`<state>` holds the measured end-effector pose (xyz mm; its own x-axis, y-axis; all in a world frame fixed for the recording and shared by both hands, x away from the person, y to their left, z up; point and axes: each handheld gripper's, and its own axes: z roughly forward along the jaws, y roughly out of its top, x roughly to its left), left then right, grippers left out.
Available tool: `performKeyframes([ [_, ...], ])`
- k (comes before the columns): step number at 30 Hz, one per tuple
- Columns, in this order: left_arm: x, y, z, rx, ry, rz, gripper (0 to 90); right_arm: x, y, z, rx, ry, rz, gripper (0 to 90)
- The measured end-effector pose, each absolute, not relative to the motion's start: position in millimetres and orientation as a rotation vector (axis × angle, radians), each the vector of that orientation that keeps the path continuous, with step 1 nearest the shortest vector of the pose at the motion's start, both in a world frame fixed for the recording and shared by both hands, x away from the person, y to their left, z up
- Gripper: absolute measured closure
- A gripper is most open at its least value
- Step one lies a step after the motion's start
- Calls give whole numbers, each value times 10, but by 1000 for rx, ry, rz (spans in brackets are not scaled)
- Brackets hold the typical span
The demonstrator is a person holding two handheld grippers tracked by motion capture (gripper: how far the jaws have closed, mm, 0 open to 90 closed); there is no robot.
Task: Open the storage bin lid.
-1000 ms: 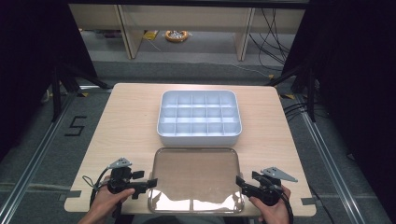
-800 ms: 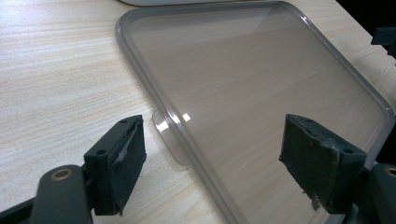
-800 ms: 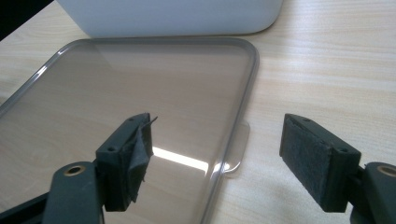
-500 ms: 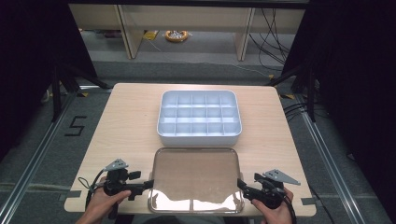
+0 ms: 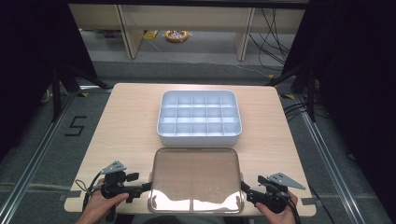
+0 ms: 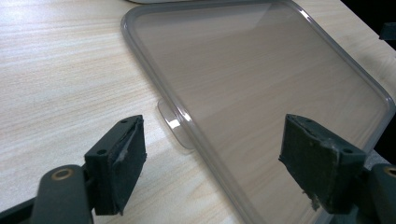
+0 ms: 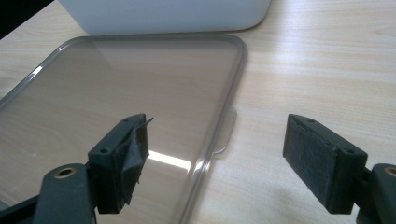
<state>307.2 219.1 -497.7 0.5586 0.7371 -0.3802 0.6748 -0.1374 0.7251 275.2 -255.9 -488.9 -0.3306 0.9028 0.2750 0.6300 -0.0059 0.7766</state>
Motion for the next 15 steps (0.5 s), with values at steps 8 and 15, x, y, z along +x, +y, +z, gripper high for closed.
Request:
performKeyframes([
  [8,2998,2197,-4968,1856,1141,88,220,2667,-2586,-4880,1605,1964,1274,235],
  [15,2932,2215,-4957,1854,1138,77,219,2632,-2616,-4877,1573,1989,1262,235],
])
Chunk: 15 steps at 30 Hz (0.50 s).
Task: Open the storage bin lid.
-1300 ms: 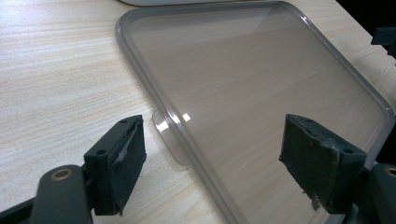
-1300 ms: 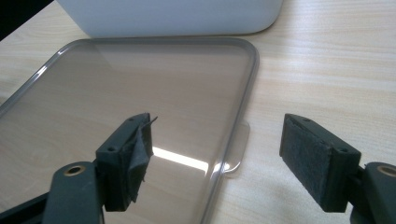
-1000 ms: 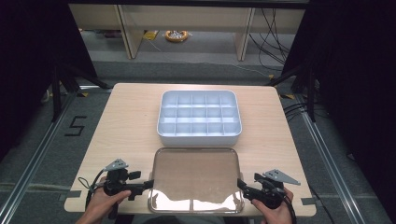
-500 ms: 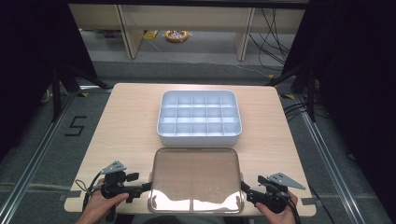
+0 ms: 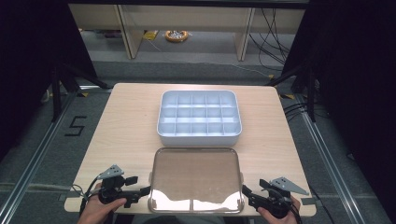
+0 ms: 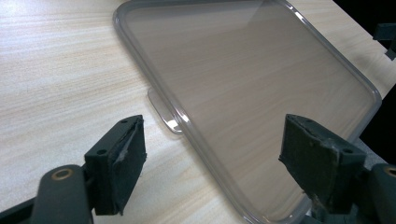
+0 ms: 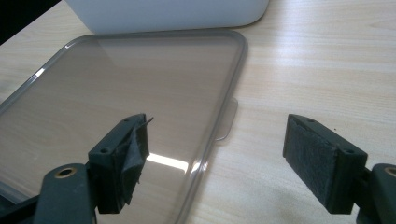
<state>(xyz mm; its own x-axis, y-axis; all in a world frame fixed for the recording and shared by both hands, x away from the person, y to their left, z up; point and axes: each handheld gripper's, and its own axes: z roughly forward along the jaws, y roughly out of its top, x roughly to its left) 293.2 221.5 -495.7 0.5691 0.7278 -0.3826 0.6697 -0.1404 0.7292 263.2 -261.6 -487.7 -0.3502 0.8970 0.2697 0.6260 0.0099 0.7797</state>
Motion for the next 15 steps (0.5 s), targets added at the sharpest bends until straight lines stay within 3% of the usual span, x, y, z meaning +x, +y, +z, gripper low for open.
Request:
performKeyframes([
  [15,2844,2238,-4946,1836,1135,96,220,2627,-2628,-4893,1549,1952,1277,235],
])
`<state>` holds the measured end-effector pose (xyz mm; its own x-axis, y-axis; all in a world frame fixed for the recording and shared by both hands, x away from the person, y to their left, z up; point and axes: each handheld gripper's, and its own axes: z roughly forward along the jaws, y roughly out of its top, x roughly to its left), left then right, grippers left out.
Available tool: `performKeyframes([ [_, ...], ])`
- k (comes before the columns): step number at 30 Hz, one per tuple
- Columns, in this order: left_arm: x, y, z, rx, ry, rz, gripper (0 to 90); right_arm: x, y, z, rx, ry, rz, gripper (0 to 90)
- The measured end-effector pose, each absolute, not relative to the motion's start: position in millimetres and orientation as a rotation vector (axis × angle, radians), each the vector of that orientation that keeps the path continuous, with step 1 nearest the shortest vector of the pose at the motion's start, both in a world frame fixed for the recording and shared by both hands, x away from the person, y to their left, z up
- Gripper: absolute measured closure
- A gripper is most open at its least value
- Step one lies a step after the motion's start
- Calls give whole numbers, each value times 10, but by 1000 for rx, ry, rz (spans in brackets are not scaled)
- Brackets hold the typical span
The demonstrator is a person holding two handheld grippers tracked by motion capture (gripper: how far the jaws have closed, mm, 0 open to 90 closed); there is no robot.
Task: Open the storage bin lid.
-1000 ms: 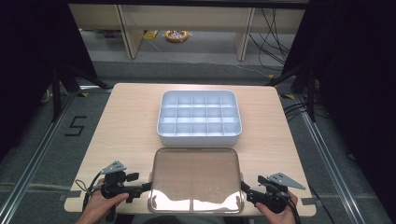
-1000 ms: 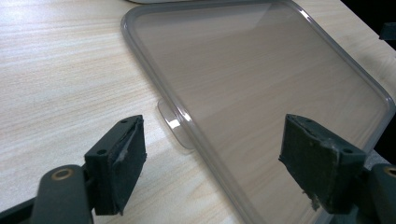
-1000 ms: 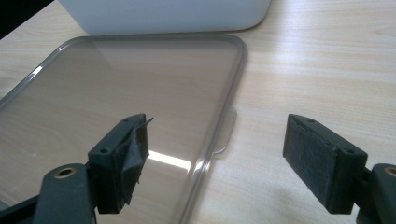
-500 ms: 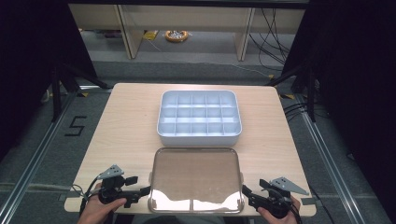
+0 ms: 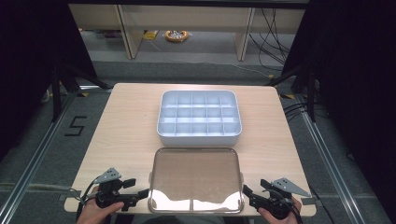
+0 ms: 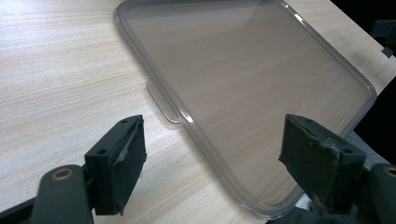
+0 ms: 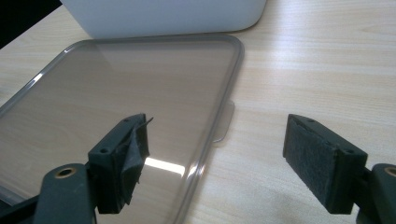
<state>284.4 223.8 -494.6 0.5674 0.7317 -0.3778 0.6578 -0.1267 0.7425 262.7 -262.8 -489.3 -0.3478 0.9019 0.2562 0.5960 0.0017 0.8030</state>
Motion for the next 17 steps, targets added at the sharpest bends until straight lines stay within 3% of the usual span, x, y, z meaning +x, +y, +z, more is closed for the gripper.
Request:
performKeyframes([
  [17,2842,2218,-4959,1837,1138,84,220,2635,-2668,-4900,1609,1935,1272,240],
])
